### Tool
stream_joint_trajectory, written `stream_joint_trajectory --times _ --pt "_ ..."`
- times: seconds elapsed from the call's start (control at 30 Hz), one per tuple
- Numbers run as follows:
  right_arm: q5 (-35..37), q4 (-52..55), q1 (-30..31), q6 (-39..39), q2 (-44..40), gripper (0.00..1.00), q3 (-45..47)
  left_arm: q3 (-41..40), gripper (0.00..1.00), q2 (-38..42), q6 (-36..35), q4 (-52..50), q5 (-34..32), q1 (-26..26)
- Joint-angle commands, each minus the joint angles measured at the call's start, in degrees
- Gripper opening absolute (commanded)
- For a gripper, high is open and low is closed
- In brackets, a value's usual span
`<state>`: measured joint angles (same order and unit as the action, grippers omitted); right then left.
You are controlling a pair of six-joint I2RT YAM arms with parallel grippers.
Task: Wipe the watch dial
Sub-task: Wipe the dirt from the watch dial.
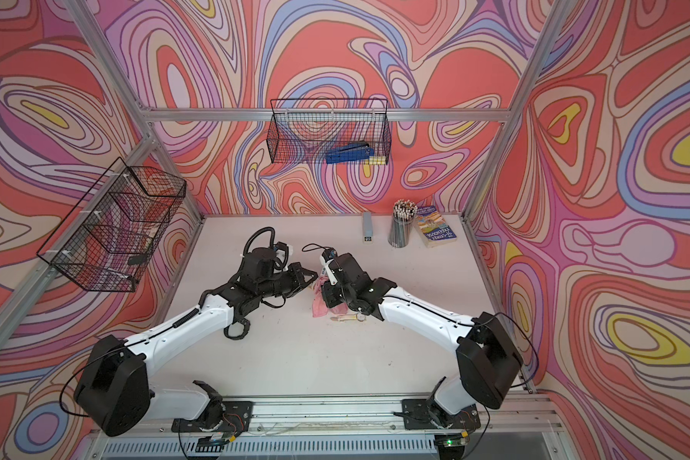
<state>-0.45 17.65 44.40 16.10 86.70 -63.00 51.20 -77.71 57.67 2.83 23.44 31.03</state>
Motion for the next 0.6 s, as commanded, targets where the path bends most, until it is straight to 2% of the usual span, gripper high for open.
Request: stream_joint_trajectory --times 0.0,0.23,0.4,0.57 --pt "3.0 -1.9 0.3 1.1 0.2 0.00 -2.5 -0.4 0.00 1.9 -0.3 -0.3 1.4 0.7" --pt "-1.4 -1.6 2.8 -1.1 -0.9 0.00 -2.2 1.2 0.00 0.8 -0.6 -2.0 -0.5 0.7" --pt "-1.2 -3.3 5.1 -0.2 -0.6 0.00 -3.0 1.7 0.00 -0.6 0.2 -2.0 -0.8 0.7" --pt "4.7 -4.3 5.2 2.4 -1.4 0.00 -4.0 1.0 0.00 -0.6 0.5 -2.8 -0.8 0.9"
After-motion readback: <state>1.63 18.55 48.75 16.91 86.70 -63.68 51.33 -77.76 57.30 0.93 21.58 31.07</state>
